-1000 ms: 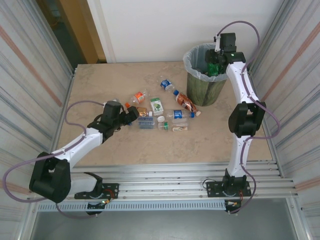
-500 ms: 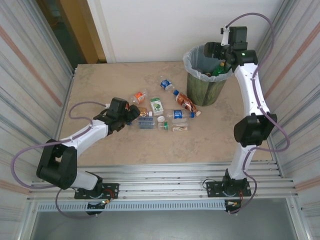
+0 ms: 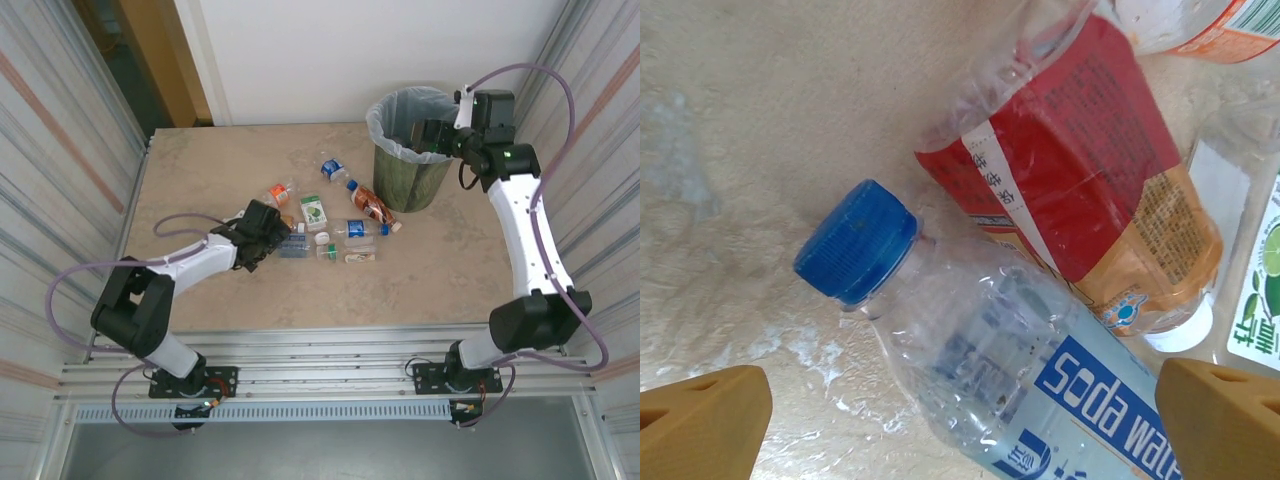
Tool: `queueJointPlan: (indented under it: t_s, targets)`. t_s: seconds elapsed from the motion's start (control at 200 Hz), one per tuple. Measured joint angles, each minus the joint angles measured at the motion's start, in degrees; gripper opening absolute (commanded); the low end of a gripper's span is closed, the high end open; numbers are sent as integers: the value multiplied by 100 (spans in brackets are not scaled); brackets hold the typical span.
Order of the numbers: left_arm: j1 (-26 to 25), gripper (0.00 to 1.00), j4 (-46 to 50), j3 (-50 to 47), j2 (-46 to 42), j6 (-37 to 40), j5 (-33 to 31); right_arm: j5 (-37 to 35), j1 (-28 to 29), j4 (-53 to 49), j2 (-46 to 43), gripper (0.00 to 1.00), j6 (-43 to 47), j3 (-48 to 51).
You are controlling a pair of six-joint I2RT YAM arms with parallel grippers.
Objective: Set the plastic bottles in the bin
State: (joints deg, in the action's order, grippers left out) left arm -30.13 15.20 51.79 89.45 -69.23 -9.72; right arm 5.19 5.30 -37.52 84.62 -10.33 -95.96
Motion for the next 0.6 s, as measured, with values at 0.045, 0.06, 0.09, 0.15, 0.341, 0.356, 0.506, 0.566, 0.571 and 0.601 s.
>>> queueJointPlan:
  t_s: [0.045, 0.06, 0.09, 0.15, 0.341, 0.356, 0.506, 0.566, 0.571, 0.601]
  targets:
    - [-13, 99, -2, 42, 83, -24, 0, -22, 20, 13, -162, 99, -2, 144]
    - [-20, 99, -4, 52, 103, -28, 0, -33, 31, 22, -210, 99, 0, 188]
    - [-33, 99, -7, 79, 149, -35, 0, -39, 33, 26, -308, 99, -2, 273]
    - [-39, 99, -13, 129, 232, -55, 0, -44, 50, 28, -485, 99, -2, 426]
    - [-39, 99, -33, 201, 420, -68, 4, -81, 153, 85, -774, 99, -2, 754]
    - [-39, 99, -33, 203, 437, -68, 4, -83, 164, 87, -774, 100, -2, 767]
    - [-57, 98, -42, 232, 492, -63, 22, -190, 334, 101, -774, 100, -4, 861]
    - [-76, 95, -46, 234, 505, -48, 26, -227, 407, 101, -774, 100, -7, 883]
    - [-76, 95, -46, 234, 505, -48, 24, -232, 411, 101, -774, 100, -7, 883]
    - [-76, 94, -48, 234, 505, -44, 28, -245, 446, 103, -774, 100, -11, 887]
